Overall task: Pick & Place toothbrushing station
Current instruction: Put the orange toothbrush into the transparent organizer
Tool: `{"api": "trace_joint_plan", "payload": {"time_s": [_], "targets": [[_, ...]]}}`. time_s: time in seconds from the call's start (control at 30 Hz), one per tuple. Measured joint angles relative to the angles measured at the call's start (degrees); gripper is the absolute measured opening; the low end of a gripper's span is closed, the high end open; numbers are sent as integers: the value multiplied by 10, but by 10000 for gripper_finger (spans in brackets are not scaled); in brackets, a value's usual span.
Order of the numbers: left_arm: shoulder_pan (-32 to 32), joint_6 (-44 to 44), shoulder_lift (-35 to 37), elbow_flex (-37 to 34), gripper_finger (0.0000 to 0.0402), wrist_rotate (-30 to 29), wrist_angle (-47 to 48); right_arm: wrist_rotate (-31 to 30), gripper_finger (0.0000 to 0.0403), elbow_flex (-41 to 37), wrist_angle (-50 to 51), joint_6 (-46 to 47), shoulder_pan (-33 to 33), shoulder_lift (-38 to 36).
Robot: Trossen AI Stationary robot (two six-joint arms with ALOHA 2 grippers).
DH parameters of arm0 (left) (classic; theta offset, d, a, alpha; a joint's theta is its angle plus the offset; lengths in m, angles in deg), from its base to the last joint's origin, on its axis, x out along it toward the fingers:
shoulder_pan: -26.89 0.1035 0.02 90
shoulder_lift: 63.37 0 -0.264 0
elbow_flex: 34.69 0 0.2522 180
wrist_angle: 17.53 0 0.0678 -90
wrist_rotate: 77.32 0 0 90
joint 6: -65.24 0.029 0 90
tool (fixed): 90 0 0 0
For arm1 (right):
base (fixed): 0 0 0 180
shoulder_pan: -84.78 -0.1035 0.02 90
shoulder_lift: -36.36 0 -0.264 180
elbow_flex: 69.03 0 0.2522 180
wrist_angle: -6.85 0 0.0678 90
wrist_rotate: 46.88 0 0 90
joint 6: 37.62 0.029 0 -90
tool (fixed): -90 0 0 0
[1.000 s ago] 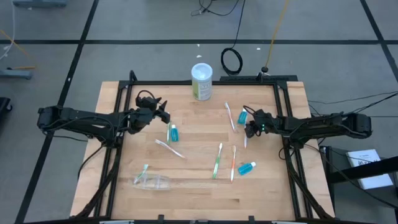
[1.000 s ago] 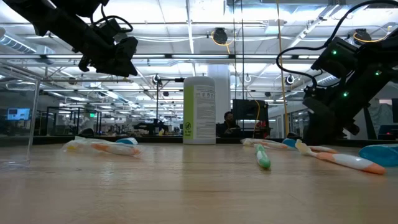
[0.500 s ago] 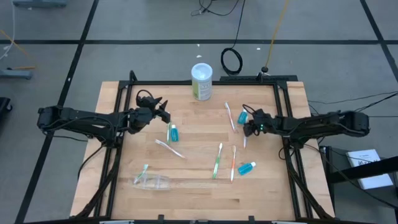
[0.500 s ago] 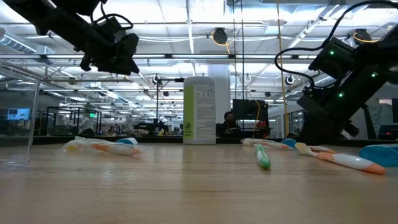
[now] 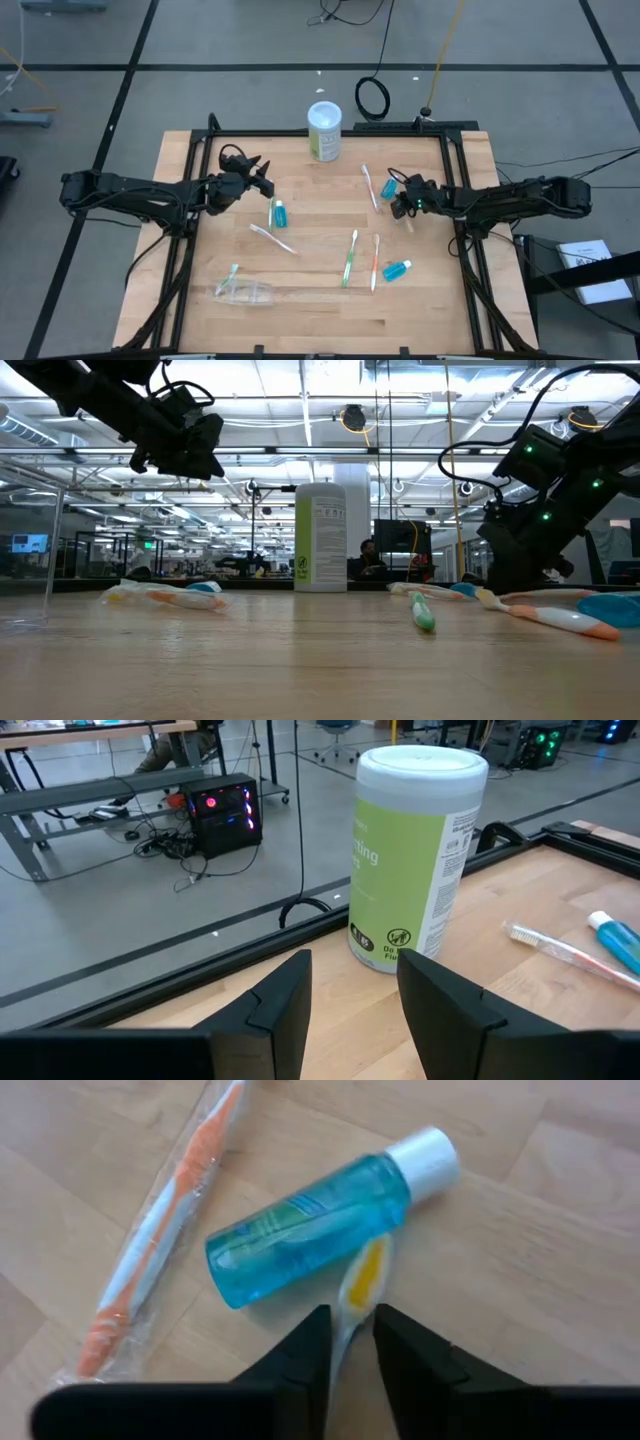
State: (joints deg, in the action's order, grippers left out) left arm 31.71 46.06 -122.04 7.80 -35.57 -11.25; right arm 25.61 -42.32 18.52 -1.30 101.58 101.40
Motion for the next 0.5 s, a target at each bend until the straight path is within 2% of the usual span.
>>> {"api": "trace_joint_plan", "payload": {"time_s": [0.2, 0.5], "targets": [[0, 0, 0, 0, 157, 0, 0, -6, 9, 0, 1, -28, 0, 0], [0, -1, 0, 0, 157, 0, -1, 5, 4, -2, -39, -76, 0, -22]]}}
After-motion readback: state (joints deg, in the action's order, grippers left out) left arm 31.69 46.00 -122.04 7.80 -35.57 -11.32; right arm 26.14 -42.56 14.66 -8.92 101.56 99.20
